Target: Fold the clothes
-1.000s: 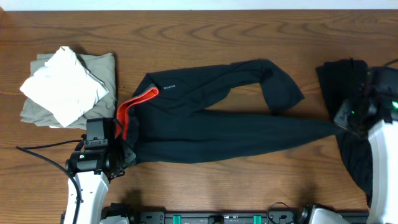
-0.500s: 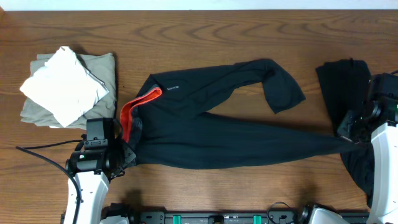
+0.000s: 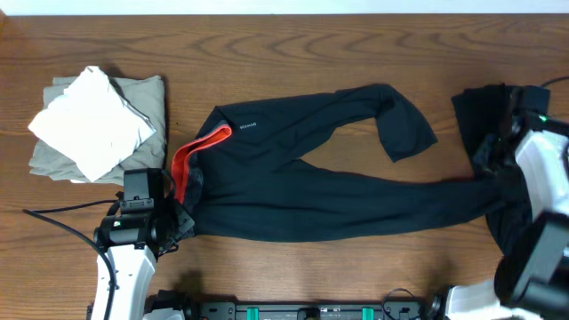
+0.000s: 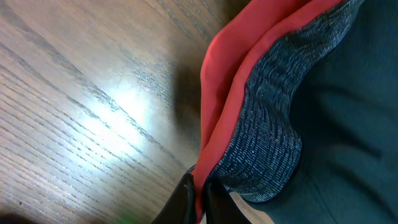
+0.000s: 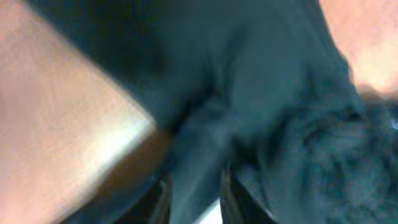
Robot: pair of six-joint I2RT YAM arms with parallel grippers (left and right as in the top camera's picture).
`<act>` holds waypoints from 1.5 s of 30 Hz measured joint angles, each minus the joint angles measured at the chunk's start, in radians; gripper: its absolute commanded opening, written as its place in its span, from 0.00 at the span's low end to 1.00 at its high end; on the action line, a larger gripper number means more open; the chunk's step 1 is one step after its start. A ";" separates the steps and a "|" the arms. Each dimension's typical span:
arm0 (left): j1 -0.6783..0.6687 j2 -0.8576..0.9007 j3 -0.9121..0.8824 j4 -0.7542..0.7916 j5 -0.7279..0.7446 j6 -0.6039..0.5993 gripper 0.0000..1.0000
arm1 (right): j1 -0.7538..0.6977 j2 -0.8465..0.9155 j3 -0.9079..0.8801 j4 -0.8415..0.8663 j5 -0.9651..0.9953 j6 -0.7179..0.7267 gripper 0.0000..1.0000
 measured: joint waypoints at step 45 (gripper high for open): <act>0.000 0.000 0.000 0.009 0.000 0.005 0.09 | -0.133 0.041 -0.113 -0.068 -0.005 0.061 0.38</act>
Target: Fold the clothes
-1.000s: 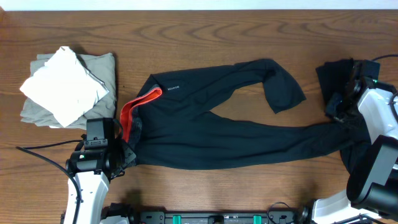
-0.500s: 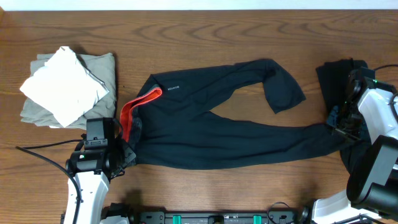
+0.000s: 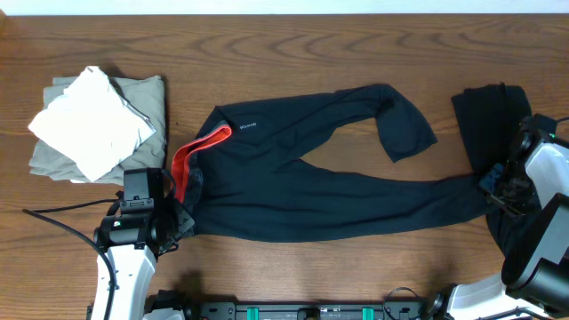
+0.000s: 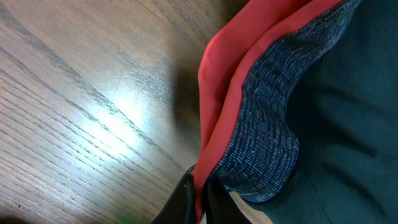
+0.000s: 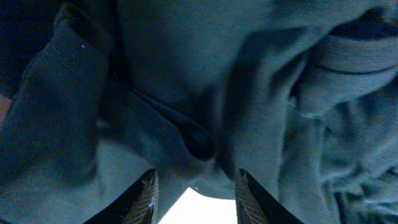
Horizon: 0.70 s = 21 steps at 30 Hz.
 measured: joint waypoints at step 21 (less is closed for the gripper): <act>0.000 0.000 0.000 0.000 0.000 0.000 0.09 | 0.000 0.000 -0.099 0.124 -0.039 0.000 0.01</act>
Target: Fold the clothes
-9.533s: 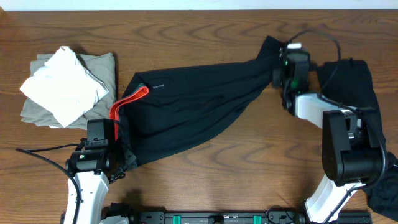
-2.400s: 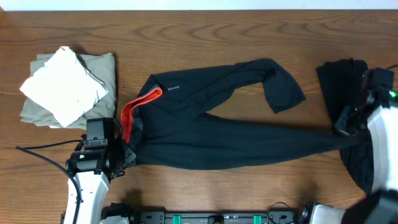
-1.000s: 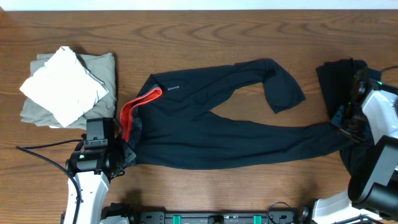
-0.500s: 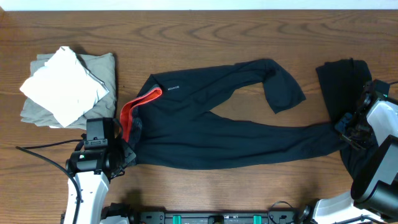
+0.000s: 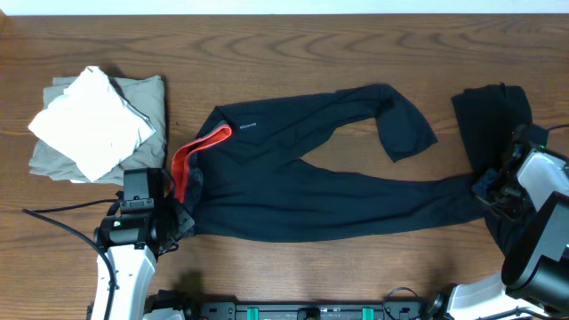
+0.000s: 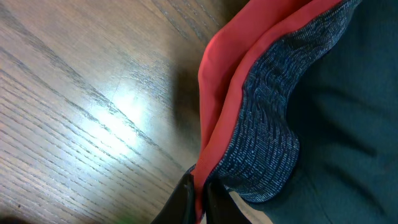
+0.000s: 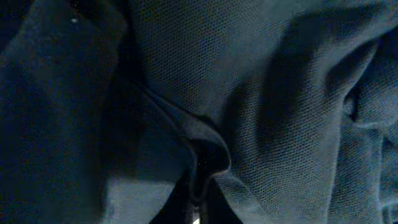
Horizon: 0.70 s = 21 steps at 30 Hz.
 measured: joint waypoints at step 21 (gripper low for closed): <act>0.000 0.000 0.000 0.000 0.000 0.000 0.09 | -0.056 -0.217 0.208 -0.334 0.019 0.000 0.01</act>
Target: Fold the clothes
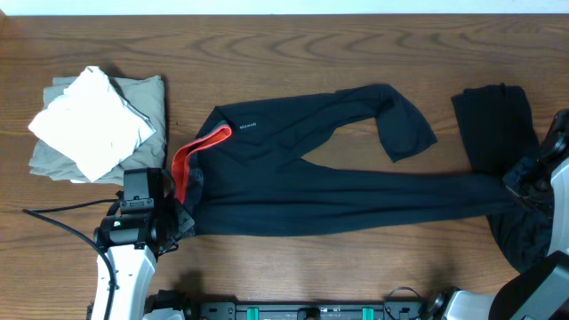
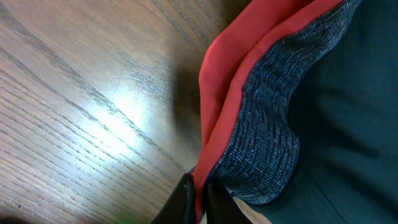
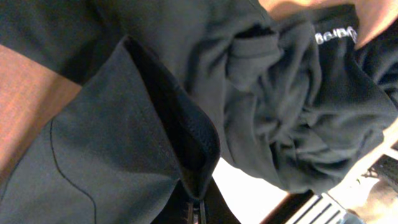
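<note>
Dark navy leggings [image 1: 302, 169] with a red-lined waistband [image 1: 196, 148] lie stretched across the table. My left gripper [image 1: 178, 216] is shut on the red waistband edge [image 2: 214, 118] at the lower left; its fingertips [image 2: 200, 199] pinch the red band. My right gripper [image 1: 524, 182] at the far right is shut on the cuff of the lower leg [image 3: 186, 155], which is pulled out long and straight. The upper leg [image 1: 400, 124] bends back near the middle.
A stack of folded clothes, white on khaki [image 1: 93, 124], sits at the upper left. Another dark garment [image 1: 493, 124] lies at the right edge and bunches under the right arm [image 3: 292, 118]. A cable [image 1: 62, 211] runs by the left arm.
My right gripper has moved rightward and lifted with the cuff, drawing the lower leg out longer and straighter. The left gripper has stayed put on the waistband.
The left gripper held the waistband throughout. The right gripper was first over the dark cloth at the right, then open around a fold of the leg cuff, then shut on it, and now holds it pulled to the right.
</note>
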Robot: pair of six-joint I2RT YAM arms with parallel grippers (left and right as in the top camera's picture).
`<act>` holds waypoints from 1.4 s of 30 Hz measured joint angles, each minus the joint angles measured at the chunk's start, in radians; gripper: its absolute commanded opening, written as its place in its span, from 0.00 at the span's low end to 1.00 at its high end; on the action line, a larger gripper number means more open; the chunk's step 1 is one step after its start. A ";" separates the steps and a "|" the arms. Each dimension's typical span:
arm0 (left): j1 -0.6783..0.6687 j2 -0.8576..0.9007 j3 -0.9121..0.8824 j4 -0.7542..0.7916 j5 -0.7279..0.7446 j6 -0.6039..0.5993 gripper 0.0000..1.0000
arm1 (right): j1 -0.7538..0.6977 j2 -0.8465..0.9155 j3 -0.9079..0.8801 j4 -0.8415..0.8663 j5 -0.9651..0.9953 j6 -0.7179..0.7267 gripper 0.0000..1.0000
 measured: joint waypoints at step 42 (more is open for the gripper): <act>0.000 0.000 0.000 0.019 -0.001 0.024 0.15 | 0.441 0.332 0.000 0.537 -0.577 -0.332 0.61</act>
